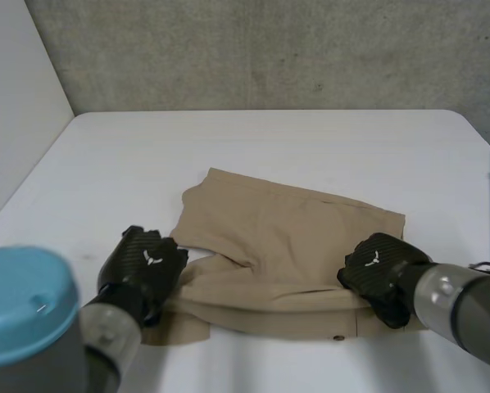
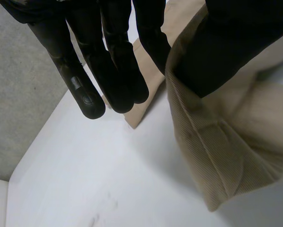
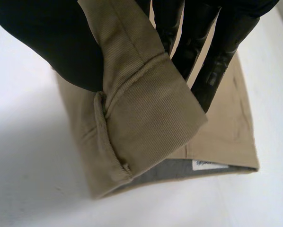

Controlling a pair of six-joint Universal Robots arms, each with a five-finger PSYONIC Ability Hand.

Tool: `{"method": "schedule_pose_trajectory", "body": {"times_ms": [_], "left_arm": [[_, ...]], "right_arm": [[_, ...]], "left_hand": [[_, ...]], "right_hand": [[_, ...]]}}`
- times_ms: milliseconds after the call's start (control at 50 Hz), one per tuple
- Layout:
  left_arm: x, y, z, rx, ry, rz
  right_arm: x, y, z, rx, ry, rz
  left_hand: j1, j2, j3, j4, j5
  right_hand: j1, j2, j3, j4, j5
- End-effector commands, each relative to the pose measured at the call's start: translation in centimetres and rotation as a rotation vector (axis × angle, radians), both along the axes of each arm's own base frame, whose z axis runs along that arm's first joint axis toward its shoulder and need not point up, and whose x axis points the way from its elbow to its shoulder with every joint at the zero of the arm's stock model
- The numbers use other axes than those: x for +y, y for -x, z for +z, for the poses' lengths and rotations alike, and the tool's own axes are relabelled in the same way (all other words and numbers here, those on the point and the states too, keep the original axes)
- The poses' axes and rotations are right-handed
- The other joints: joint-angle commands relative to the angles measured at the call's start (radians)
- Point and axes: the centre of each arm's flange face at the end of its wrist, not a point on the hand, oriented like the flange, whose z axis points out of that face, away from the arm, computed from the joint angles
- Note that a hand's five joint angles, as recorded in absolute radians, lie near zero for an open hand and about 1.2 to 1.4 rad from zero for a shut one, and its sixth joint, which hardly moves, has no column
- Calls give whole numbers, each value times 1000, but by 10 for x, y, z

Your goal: Fold the shorts.

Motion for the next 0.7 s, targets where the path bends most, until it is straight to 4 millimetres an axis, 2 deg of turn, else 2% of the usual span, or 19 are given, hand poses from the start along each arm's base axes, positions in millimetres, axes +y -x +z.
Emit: {"method": "schedule_pose_trajectory", "body": {"times_ms": [20,40,80,100,120,140,160,180,200,240,260,280,360,420,500,560,580,640,700], "left_arm": [[-59,30,9,83,154,36],[-79,37,15,87,227,40],[-99,44,25,92,322,37],[-109,48,32,94,378,33],[-129,55,49,101,499,26],[-137,59,61,114,566,21],[-142,65,74,130,641,8],[-145,71,89,149,716,-5],[-151,80,119,186,869,-23],[-153,86,152,239,1013,-33],[-153,87,170,266,1081,-30],[-152,88,196,326,1182,-27],[-148,85,228,424,1256,-19],[-149,82,231,466,1240,-24],[-149,77,214,488,1136,-8],[-149,72,188,467,1018,13],[-149,71,180,463,988,16],[-147,67,143,444,860,15],[-141,63,105,428,737,5]], "right_arm": [[-50,-13,-6,23,109,-70],[-67,-20,1,-2,176,-87],[-86,-27,11,-41,255,-105],[-107,-35,25,-88,353,-118],[-117,-39,34,-113,407,-122],[-126,-44,45,-143,466,-126],[-136,-47,57,-176,528,-131],[-151,-54,85,-244,656,-140],[-157,-57,101,-281,726,-142],[-165,-60,132,-357,864,-149],[-169,-62,160,-426,987,-153],[-170,-62,172,-457,1046,-154],[-164,-61,216,-578,1256,-160],[-156,-61,221,-617,1287,-151],[-154,-60,199,-614,1208,-143],[-154,-59,180,-603,1146,-147],[-154,-60,165,-588,1101,-147],[-153,-60,142,-555,1038,-147],[-151,-59,101,-497,935,-148]], "left_hand": [[248,197,201,193,235],[248,197,201,193,235],[248,197,201,193,235],[248,197,201,193,235],[248,197,201,193,235],[248,197,201,193,235],[248,197,201,193,235],[248,197,201,193,235],[248,197,201,193,235],[248,197,201,193,235],[248,197,201,193,235],[248,197,201,193,235],[248,197,201,193,235],[248,197,201,193,235],[248,197,201,193,235],[248,197,201,193,235],[248,197,201,193,235],[248,197,201,193,235],[248,197,201,193,235]], "right_hand": [[422,214,214,205,232],[422,214,214,205,232],[422,214,214,205,232],[422,214,214,205,232],[422,214,214,205,232],[422,214,214,205,232],[422,214,214,205,232],[422,214,214,205,232],[422,214,214,205,232],[422,214,214,205,232],[422,214,214,205,232],[422,214,214,205,232],[422,214,214,205,232],[422,214,214,205,232],[422,214,214,205,232],[422,214,214,205,232],[422,214,214,205,232],[422,214,214,205,232],[422,214,214,205,232]]}}
